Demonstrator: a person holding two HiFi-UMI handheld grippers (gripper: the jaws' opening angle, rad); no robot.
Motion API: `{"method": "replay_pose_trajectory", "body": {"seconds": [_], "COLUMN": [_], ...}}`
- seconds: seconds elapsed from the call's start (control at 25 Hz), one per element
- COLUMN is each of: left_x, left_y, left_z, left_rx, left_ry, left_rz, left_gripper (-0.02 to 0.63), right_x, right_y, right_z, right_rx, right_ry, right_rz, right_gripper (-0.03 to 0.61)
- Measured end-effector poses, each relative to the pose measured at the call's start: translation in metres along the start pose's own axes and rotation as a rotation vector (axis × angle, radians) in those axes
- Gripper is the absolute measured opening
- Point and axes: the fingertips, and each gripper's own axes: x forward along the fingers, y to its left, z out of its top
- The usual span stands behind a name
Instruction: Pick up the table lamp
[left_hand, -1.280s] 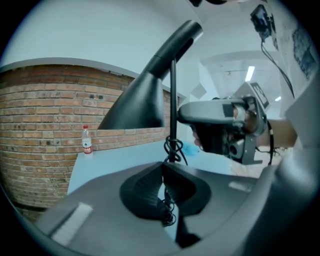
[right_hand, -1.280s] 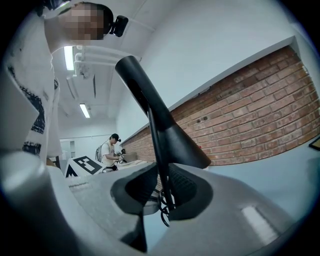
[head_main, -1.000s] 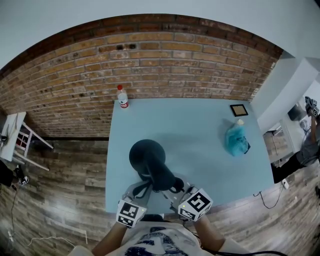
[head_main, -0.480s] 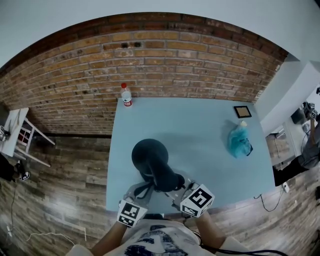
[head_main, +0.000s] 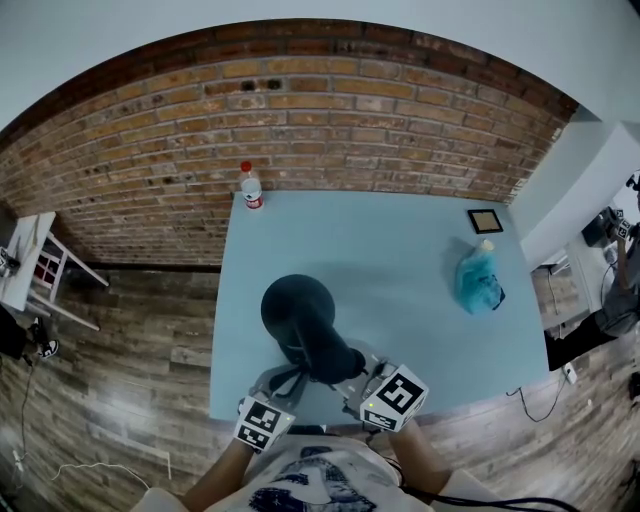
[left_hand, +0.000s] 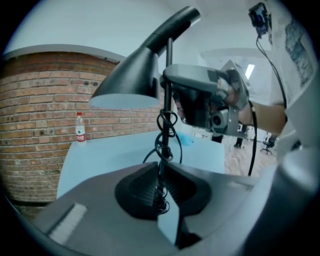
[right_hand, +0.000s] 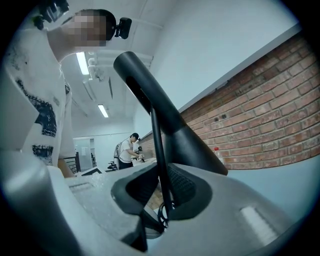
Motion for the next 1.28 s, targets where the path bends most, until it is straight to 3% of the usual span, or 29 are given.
{"method": "replay_pose_trajectory", "body": {"seconds": [0.32,0.92,1.28], "left_x": [0.018,0.037,0.040], "left_y": [-0.006,-0.009,-0.004], "left_z": [-0.007,-0.016,-0.017], "left_rx": [-0.007,-0.012,-0.002], "left_ry": [0.015,0.043,0.032], "left_rz": [-0.036,-0.073,-0.054], "left_gripper": [0.038,0.038,0.038], "right_x": [0.000,-0.001,-0.001], "right_y": [0.000,0.000,0.000], "right_z": [-0.001,-0.001,-0.001], "right_rx": [0.004,0.005,0.002], "right_ry": [0.001,-0.009,-0.027], "right_rz": [0.003,0.005,-0.005], "right_gripper": [0.057,0.055,0.052]}}
